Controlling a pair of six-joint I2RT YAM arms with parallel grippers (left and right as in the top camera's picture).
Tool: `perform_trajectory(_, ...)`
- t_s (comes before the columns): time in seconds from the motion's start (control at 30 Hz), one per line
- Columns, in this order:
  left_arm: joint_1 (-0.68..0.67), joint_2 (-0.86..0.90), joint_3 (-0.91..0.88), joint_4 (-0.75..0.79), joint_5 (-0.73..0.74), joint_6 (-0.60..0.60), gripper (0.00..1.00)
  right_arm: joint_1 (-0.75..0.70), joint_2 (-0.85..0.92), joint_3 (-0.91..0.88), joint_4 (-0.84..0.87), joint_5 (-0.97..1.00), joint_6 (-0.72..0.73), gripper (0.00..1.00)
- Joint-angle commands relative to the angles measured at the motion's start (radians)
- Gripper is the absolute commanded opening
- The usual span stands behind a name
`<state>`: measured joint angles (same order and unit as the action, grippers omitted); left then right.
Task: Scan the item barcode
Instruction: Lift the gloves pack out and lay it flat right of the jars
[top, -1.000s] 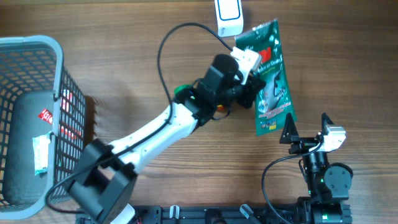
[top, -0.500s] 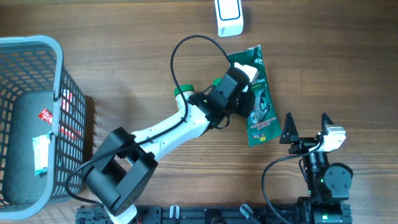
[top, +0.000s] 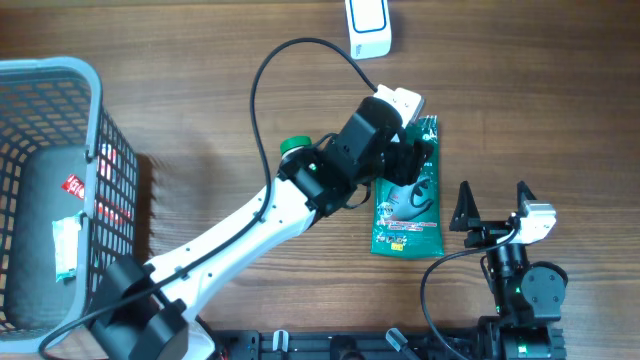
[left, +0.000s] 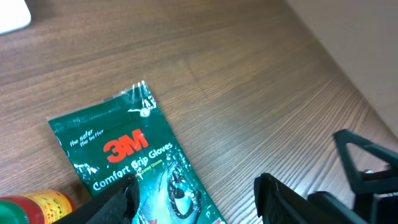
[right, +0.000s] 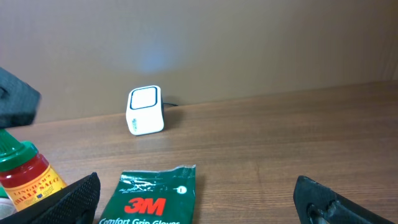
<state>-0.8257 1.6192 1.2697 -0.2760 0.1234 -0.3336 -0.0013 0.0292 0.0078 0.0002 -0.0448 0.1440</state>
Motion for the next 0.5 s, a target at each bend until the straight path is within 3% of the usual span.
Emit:
perform_trajectory(0.0, -0.002, -0.080, 0.016, -0.018, -0.035, 0.008, 0.63, 0.004, 0.002, -0.003, 0.002, -0.009, -0.013, 1.00)
perform_trajectory(0.1, -0.001, -0.161, 0.018, -0.059, -0.149, 0.008, 0.64, 0.004, 0.002, -0.003, 0.002, -0.009, -0.013, 1.00)
perform_trajectory(0.27, 0.000, -0.347, 0.020, -0.157, -0.513, 0.013, 0.77, 0.004, 0.002, -0.003, 0.002, -0.008, -0.013, 1.00)
perform_trajectory(0.37, 0.002, -0.481, 0.020, -0.174, -0.738, 0.082, 0.82, 0.004, 0.002, -0.003, 0.002, -0.009, -0.013, 1.00)
perform_trajectory(0.47, 0.048, -0.558, 0.020, -0.175, -0.832, 0.095, 0.85, 0.004, 0.002, -0.003, 0.002, -0.009, -0.013, 1.00)
